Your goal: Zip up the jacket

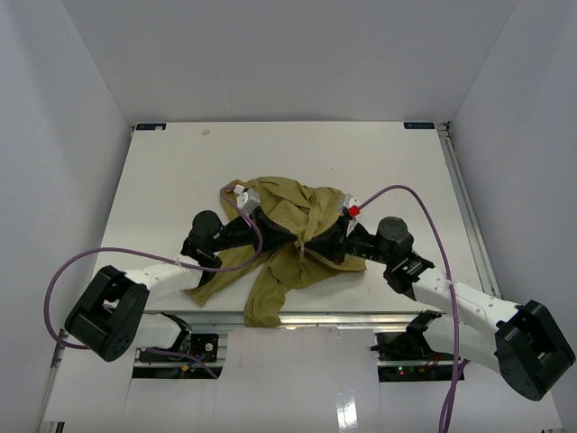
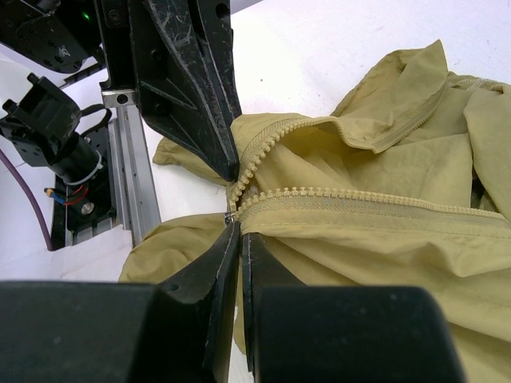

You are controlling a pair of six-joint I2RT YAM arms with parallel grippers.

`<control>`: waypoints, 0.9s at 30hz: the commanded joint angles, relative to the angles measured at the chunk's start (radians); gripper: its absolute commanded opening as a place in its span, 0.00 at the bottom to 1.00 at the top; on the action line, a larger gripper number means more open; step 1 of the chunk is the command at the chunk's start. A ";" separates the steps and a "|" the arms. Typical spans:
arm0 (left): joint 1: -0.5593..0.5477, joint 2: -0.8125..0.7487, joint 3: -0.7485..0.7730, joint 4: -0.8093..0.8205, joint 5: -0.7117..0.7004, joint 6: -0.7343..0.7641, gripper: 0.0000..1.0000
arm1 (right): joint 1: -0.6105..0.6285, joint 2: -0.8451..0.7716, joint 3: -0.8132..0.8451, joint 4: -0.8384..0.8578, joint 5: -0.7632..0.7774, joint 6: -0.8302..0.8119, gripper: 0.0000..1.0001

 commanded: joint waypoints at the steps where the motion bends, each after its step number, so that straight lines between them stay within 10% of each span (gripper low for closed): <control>1: -0.010 -0.028 0.004 -0.020 -0.018 0.040 0.00 | 0.005 0.003 0.050 0.020 0.007 0.013 0.08; 19: -0.029 -0.040 0.011 -0.069 -0.047 0.086 0.01 | 0.007 0.003 0.035 0.042 0.055 0.027 0.08; 27: -0.029 -0.035 -0.003 -0.001 -0.003 0.043 0.38 | 0.006 0.005 0.026 0.050 0.053 0.029 0.08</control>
